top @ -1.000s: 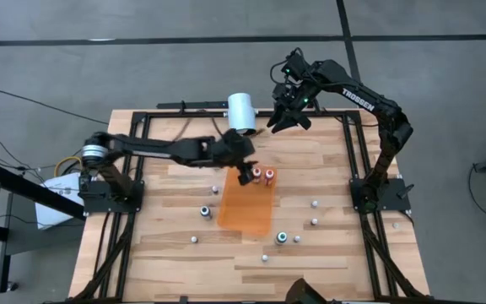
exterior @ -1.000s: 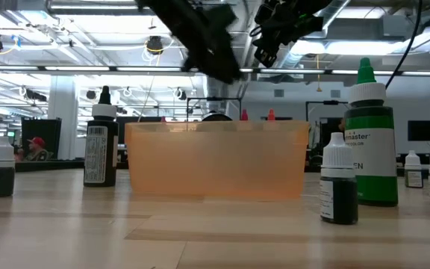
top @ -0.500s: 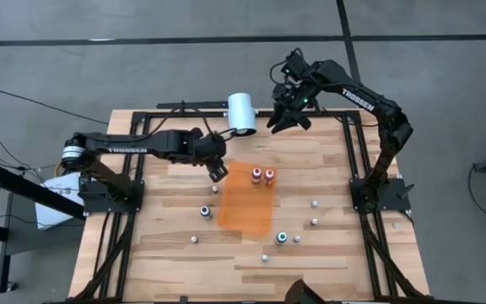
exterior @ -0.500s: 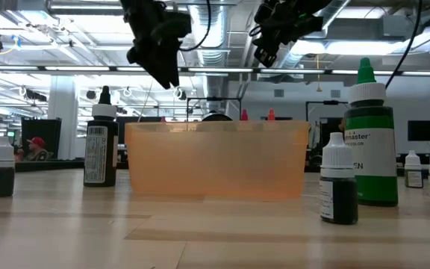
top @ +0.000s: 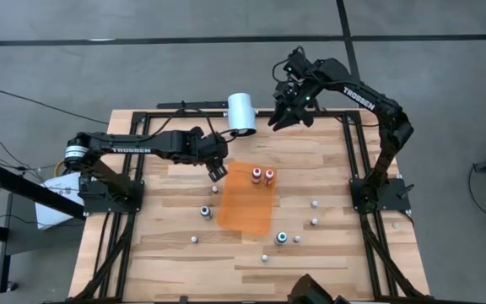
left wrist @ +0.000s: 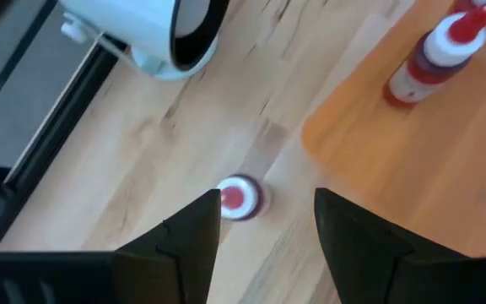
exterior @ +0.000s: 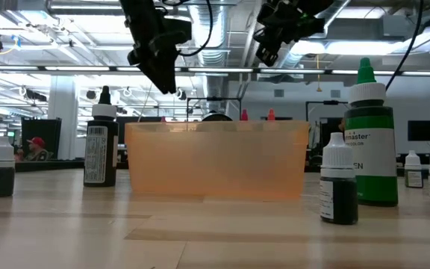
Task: Pick & Place food coloring
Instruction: Put the large pink food coloring bottle into the orange bin
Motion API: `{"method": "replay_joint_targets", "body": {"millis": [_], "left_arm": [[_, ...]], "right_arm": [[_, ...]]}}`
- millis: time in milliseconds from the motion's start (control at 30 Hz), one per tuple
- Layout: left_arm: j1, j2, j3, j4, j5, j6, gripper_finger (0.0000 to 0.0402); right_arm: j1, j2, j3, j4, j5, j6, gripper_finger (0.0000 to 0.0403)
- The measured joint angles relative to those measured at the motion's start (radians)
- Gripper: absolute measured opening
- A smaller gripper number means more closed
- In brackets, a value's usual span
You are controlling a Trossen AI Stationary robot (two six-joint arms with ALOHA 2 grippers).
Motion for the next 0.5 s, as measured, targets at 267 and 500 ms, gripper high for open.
{"method": "replay_joint_targets", "body": {"millis": [267, 500], "left_arm": [[0.0, 0.0, 0.0, -0.008, -0.107, -0.001, 0.0185], [0.0, 0.0, 0.0, -0.017, -0.116, -0.001, 0.0185]], "right_arm": [[-0.006, -0.035, -0.001, -0.071, 0.038, -0.014, 0.0169], [-0.029, -0.129, -0.001, 0.009, 0.057, 0.079, 0.0167]]}}
